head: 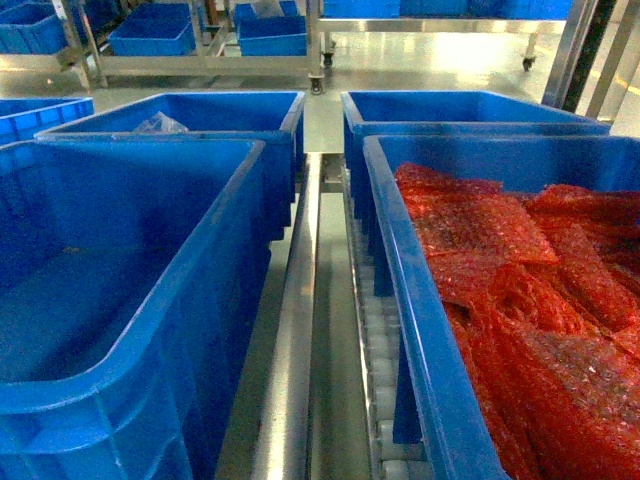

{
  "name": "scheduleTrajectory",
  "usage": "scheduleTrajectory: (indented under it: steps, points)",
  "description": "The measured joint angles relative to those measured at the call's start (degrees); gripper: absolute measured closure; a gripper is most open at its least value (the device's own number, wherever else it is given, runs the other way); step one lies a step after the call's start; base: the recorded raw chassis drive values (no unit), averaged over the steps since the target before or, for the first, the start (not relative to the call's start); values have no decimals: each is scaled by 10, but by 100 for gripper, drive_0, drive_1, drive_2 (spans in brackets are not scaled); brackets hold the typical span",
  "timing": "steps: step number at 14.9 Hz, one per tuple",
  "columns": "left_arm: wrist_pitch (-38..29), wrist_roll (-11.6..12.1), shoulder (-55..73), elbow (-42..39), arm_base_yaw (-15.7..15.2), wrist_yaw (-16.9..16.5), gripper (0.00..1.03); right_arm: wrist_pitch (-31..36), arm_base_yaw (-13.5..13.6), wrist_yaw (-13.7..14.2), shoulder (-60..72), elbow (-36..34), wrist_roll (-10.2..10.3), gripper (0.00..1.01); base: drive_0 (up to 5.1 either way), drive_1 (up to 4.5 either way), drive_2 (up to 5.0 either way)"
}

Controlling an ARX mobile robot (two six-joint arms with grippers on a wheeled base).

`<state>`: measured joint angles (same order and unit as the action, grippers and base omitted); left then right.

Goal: Pick blue part to blue bin on bottom shelf

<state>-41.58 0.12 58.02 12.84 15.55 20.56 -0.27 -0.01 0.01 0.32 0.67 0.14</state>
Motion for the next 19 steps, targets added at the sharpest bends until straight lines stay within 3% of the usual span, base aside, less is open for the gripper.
scheduleTrajectory:
  steps: [17, 19]
  points:
    - [-1, 0, 0, 0, 0, 0, 5, 0, 0, 0, 0, 0, 0, 3, 0, 0, 0]
    - [-40, 0, -2, -11, -15, -42, 14, 0, 0, 0, 0, 0, 0, 3, 0, 0, 0]
